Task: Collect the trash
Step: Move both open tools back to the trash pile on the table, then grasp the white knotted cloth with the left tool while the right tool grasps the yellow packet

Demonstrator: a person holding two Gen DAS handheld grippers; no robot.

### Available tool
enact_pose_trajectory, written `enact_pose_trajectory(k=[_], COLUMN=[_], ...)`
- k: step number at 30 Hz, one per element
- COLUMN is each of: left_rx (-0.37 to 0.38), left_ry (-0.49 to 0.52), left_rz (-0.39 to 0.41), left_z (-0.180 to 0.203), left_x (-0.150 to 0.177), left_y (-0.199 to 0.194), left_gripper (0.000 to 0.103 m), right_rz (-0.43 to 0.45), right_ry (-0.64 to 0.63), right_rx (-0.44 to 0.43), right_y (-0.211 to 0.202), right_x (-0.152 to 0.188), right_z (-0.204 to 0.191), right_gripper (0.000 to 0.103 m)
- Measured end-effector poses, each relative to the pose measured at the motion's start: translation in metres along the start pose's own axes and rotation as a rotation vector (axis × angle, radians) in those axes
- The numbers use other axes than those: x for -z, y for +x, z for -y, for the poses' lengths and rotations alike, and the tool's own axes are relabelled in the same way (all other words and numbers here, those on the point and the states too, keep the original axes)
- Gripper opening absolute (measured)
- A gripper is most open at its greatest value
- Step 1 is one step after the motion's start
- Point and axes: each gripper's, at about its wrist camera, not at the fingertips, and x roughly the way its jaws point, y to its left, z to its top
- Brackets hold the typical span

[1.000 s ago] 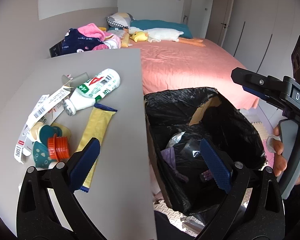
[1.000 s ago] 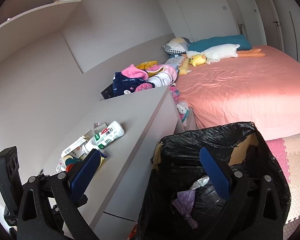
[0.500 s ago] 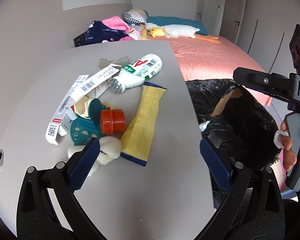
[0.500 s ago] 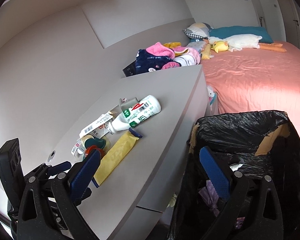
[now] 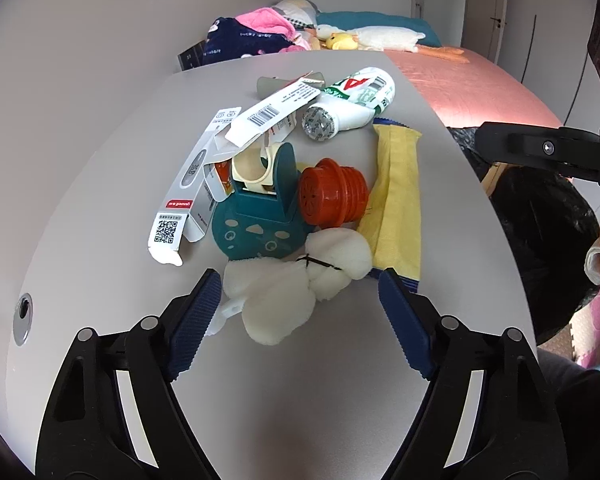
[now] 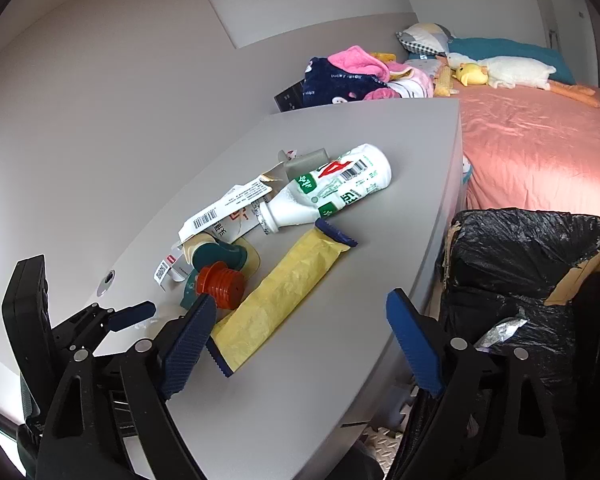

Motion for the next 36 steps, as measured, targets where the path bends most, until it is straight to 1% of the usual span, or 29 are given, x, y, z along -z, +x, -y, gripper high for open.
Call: enact_pose_trajectory(k=[4,8,10,12,14,15,16,17,18,19,20,21,22,26,32,36], left_rx=[-0.006,-0.001,-0.007,-0.011,-0.002,0.001,0.003,0.007,0.016,0.022,0.023,0.023,0.019,0.013,0.046,0.08], left_ry=[0.027,0.019,0.011,0.002,-0.018,-0.027,-0.032,-0.032,-0.033,-0.035,-0.041,-0.047,-0.052,-0.09,-0.125,-0.14], left_rz=[-0.01,-0.014,-0.012,-0.014,-0.02,-0.021,-0.022,-0.022,-0.019,-0.018,-0.021,-0.023,-0.021,0.003,0.053,0.073], left_z=[-0.003,-0.009,-0.012,-0.016,-0.02,-0.022,-0.022,-0.022,-0.021,-0.02,-0.019,-0.019,-0.019,-0.021,-0.024,-0.018], left_x=[0.0,0.0,0.0,0.001,0.001,0.001,0.001,0.001,0.002,0.002,0.002,0.001,0.001,-0.003,-0.008,-0.01], left_y=[0.009,0.016,0.016,0.016,0.017,0.017,0.017,0.017,0.017,0.016,0.016,0.015,0.015,0.012,-0.002,-0.012], left_gripper=[0.076,0.076,0.076,0.076,0.076,0.076,0.076,0.072,0.068,0.061,0.056,0.053,0.046,0.037,0.035,0.035], right_rz=[-0.047,-0.099,-0.124,-0.13,-0.138,-0.144,-0.149,-0.147,-0.145,-0.144,-0.142,-0.136,-0.132,-0.105,-0.063,-0.039], right_ry=[0.012,0.018,0.015,0.008,-0.009,-0.011,-0.013,-0.015,-0.012,-0.003,0.008,0.012,0.011,0.013,-0.009,-0.009], right_rx=[0.025,0.07,0.1,0.108,0.111,0.102,0.093,0.082,0.071,0.046,0.026,0.014,0.007,-0.033,-0.043,-0.056], right_y=[0.021,0.044,0.054,0.059,0.063,0.064,0.066,0.067,0.067,0.067,0.066,0.064,0.063,0.054,0.034,0.02], right_x=[-0.003,-0.004,-0.003,-0.002,-0.003,-0.004,-0.004,-0.004,-0.003,-0.003,-0.003,-0.003,-0.003,-0.002,-0.001,-0.002], right_z=[-0.007,-0.015,-0.018,-0.02,-0.024,-0.025,-0.026,-0.026,-0.025,-0.023,-0.022,-0.02,-0.02,-0.018,-0.017,-0.016], right_gripper=[0.072,0.069,0.064,0.062,0.055,0.047,0.037,0.036,0.031,0.025,0.022,0.02,0.017,0.013,0.013,0.013])
